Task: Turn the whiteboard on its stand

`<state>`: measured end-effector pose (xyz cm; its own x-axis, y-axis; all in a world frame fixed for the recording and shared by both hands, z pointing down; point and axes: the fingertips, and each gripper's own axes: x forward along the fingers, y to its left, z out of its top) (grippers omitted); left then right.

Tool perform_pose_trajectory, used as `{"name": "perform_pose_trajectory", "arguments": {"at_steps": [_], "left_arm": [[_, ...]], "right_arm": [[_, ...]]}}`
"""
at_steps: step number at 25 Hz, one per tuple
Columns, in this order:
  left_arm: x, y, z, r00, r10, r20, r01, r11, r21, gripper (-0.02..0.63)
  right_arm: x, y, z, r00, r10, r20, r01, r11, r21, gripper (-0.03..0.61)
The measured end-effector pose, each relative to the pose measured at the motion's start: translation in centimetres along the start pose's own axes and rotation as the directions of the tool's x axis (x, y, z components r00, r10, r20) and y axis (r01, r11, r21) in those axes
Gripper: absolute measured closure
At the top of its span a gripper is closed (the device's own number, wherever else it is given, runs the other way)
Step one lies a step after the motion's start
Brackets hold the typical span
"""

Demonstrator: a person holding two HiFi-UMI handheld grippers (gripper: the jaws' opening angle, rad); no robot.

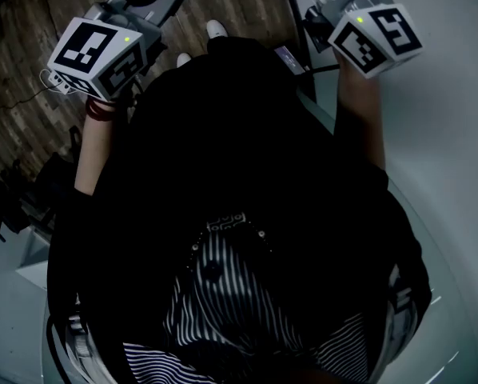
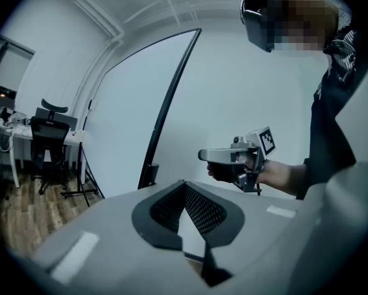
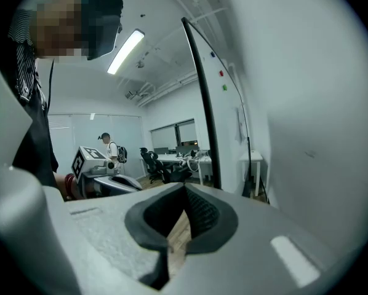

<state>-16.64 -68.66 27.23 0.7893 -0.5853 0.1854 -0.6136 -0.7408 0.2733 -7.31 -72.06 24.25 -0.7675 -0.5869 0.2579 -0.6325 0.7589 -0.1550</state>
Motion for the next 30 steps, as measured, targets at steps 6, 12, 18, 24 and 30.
{"name": "perform_pose_trajectory", "arguments": {"at_steps": [6, 12, 18, 24, 30], "left_arm": [[5.6, 2.6, 2.8, 1.0, 0.015, 0.022, -0.015, 1.0, 0.004, 0.611], [5.8, 4.9, 5.5, 0.991, 0.127, 0.051, -0.126, 0.992, -0.025, 0.611], [7.0, 4.4, 4.9, 0.971, 0.225, 0.08, -0.222, 0.974, -0.044, 0.611], [8.1, 3.3, 4.4, 0.962, 0.267, 0.051, -0.263, 0.962, -0.08, 0.611], [5.1, 4.7, 4.4, 0.968, 0.245, 0.049, -0.24, 0.965, -0.103, 0.611]], "right_arm": [[3.6, -6.2, 1.6, 0.999, 0.024, 0.028, -0.024, 1.0, 0.006, 0.578], [5.3, -7.9, 4.2, 0.997, 0.061, 0.038, -0.061, 0.998, -0.001, 0.578], [4.1, -9.4, 3.6, 0.994, 0.081, 0.072, -0.082, 0.997, 0.008, 0.578], [3.4, -11.1, 3.8, 0.992, 0.108, 0.063, -0.11, 0.994, 0.027, 0.578], [5.6, -8.8, 5.9, 0.99, 0.078, 0.116, -0.084, 0.995, 0.048, 0.553]]}}
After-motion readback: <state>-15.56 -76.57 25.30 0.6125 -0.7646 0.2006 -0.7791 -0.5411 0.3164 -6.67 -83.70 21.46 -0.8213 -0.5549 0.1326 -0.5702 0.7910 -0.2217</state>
